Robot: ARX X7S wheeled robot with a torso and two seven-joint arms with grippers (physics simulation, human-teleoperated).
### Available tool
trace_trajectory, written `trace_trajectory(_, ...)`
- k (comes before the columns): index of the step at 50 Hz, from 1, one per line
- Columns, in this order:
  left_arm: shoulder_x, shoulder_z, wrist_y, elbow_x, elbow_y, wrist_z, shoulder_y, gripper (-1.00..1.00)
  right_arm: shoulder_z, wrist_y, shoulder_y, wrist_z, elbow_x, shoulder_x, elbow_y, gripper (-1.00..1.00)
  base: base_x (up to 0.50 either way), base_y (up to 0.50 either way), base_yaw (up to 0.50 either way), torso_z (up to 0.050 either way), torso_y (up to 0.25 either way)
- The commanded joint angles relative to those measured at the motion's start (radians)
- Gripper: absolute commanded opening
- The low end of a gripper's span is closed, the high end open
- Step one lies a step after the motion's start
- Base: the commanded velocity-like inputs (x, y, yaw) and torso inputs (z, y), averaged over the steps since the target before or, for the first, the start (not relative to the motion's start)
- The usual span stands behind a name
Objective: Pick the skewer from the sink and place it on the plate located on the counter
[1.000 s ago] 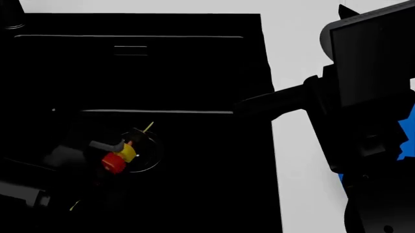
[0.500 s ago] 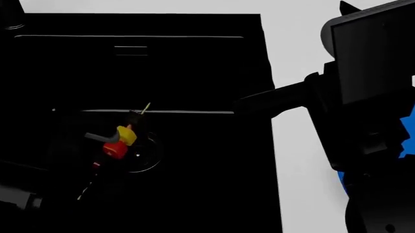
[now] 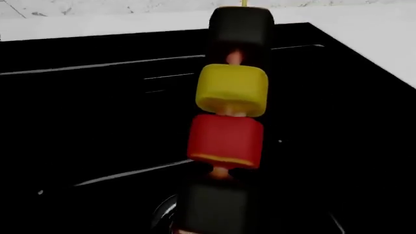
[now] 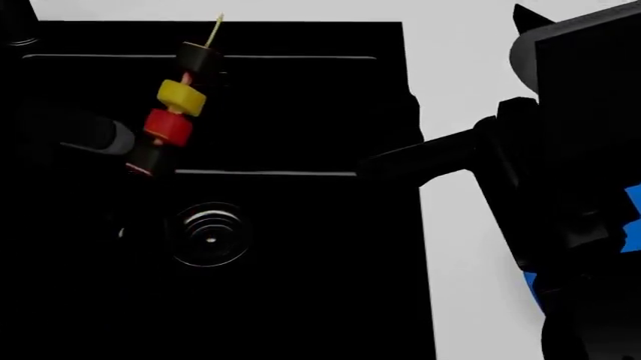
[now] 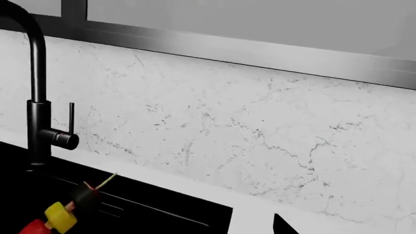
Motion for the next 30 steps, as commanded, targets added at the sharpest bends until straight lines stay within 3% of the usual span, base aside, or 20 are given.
trace_trajectory(1, -0.023, 0.027, -0.127, -0.101, 0.354, -0.002, 0.194, -1.0, 0.066, 0.036, 0.012, -0.045, 0.053, -0.014, -0.015, 1.0, -0.01, 0.0, 0.0, 0.0, -0.011)
trace_trajectory(11, 0.032, -0.072, -0.176, -0.204, 0.438, 0.06, 0.176, -1.0, 0.129, 0.083, 0.036, -0.094, 0.124, -0.043, -0.008, 1.0, 0.0, 0.0, 0.0, 0.0, 0.0)
trace_trajectory(30, 0.081, -0.168, -0.253, -0.297, 0.463, 0.073, 0.057, -1.0, 0.286, 0.215, 0.038, -0.196, 0.282, -0.063, 0.023, 1.0, 0.0, 0.0, 0.0, 0.0, 0.0)
